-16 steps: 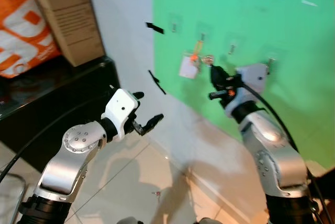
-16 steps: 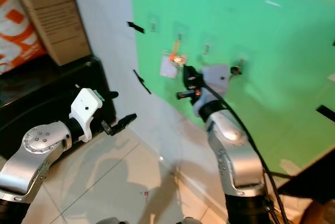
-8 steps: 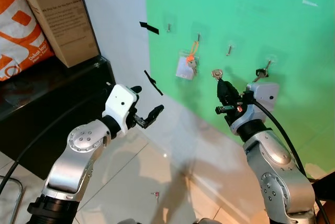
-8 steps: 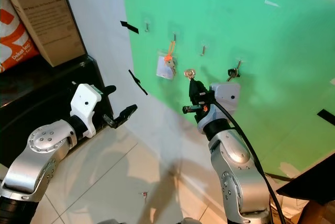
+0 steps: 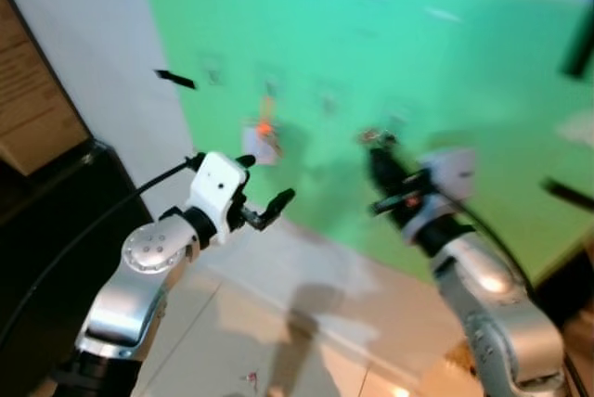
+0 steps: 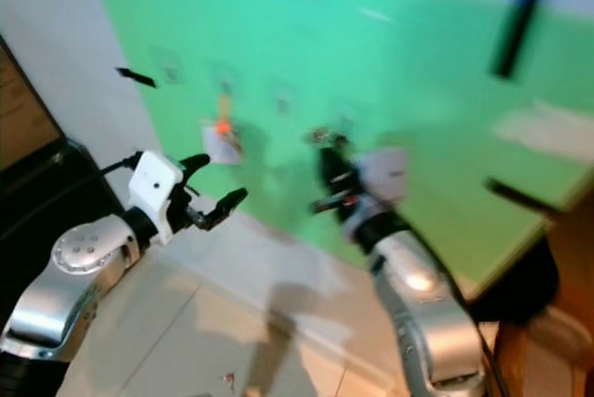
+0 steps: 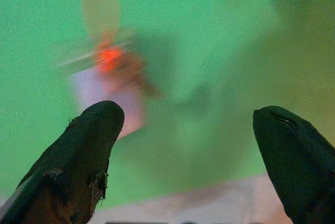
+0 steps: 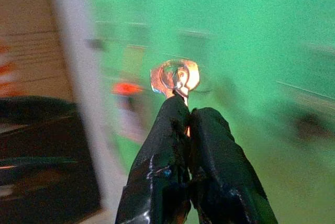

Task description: Hang keys on a hook

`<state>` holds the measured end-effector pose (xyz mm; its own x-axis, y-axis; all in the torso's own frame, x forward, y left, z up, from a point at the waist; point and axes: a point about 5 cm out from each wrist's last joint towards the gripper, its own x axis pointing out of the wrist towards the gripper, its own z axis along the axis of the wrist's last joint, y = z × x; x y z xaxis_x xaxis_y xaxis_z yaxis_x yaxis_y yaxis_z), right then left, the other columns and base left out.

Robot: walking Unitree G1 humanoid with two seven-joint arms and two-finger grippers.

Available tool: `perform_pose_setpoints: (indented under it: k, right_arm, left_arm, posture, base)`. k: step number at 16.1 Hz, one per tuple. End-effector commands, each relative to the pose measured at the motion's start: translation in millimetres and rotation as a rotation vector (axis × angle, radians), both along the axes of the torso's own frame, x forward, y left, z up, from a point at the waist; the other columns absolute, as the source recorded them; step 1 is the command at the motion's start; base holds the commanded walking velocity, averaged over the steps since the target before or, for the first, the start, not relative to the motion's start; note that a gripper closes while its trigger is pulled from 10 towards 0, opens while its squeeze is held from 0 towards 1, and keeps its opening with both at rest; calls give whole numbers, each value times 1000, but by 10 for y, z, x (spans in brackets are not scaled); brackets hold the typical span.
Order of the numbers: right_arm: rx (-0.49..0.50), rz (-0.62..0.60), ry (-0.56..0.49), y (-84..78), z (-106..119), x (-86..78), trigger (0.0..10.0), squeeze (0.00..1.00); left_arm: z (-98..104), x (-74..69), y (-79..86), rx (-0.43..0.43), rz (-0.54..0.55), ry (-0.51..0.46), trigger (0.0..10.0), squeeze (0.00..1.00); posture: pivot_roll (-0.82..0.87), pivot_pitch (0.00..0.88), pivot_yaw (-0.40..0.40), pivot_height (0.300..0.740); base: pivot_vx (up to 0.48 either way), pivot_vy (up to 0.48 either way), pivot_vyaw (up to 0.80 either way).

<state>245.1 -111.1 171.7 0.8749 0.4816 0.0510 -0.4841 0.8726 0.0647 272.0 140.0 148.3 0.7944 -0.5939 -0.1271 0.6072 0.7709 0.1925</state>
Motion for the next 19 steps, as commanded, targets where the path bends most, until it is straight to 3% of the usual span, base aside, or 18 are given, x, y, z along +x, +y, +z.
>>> perform_pose_setpoints:
  k: [1, 9, 14, 19]
  right_arm:
    - [16, 47, -13, 43, 48, -36, 10000, 0]
    - [15, 69, -14, 11, 42, -26, 10000, 0]
    - [-16, 61, -63, 59, 136, 75, 10000, 0]
    - [-67, 71, -72, 155, 198, 241, 10000, 0]
  left_arm:
    - [35, -17, 31, 0, 2, -10, 10000, 0]
    - [28, -25, 18, 13, -29, -1, 10000, 0]
    - [-19, -52, 64, 89, -119, 54, 10000, 0]
    - [-22, -69, 82, 99, -140, 67, 10000, 0]
  posture:
    - [-112, 0, 8, 732]
    - [-121, 0, 16, 732]
    - [-119, 0, 18, 732]
    - [-115, 0, 16, 732]
  base:
    - [296, 0, 800]
    - [0, 0, 0]
    - [0, 0, 0]
    - [0, 0, 0]
